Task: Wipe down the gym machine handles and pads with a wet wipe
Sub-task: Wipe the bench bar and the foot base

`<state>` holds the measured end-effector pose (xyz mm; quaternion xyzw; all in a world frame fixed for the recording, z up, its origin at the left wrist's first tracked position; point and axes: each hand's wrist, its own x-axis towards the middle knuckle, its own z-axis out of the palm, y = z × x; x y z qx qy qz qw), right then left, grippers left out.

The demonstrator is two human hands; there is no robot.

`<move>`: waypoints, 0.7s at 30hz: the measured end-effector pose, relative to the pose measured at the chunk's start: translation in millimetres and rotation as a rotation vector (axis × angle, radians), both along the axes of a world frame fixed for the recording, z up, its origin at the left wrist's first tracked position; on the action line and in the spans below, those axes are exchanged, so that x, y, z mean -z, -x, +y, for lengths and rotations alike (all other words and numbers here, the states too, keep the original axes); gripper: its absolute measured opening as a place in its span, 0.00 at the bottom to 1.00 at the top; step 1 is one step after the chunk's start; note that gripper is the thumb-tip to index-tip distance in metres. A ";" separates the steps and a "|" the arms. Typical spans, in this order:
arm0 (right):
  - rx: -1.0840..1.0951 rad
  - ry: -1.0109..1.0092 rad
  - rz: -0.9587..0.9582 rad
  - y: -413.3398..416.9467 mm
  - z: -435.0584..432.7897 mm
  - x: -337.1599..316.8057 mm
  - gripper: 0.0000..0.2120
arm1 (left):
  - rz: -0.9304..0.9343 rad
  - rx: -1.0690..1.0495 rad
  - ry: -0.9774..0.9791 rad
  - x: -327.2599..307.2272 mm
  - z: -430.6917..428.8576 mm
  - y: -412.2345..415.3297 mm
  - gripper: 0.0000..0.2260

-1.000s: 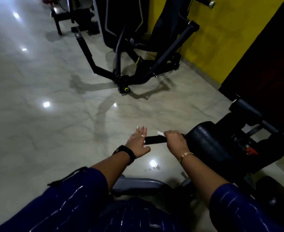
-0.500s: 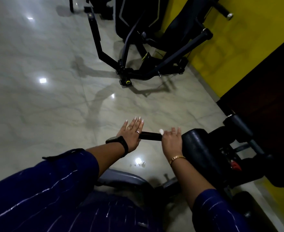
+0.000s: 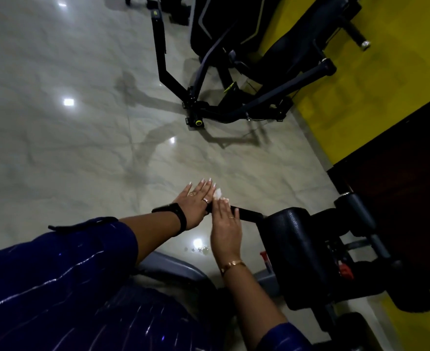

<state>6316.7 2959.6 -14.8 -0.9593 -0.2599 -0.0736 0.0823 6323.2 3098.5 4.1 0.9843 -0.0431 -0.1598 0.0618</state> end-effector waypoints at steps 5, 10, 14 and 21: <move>0.172 0.263 -0.066 -25.1 -57.3 9.1 0.26 | -0.012 -0.004 0.017 1.8 1.4 0.2 0.31; 0.349 0.009 0.102 -15.8 -18.2 7.8 0.30 | -0.013 0.027 0.000 1.5 3.0 -1.4 0.31; 0.215 -0.326 0.152 27.5 18.2 -0.1 0.31 | 0.235 -0.253 0.628 -13.2 12.2 -9.4 0.26; 0.413 -0.849 0.242 37.5 20.3 -15.6 0.24 | 0.389 -1.119 1.655 -21.1 21.9 -23.8 0.18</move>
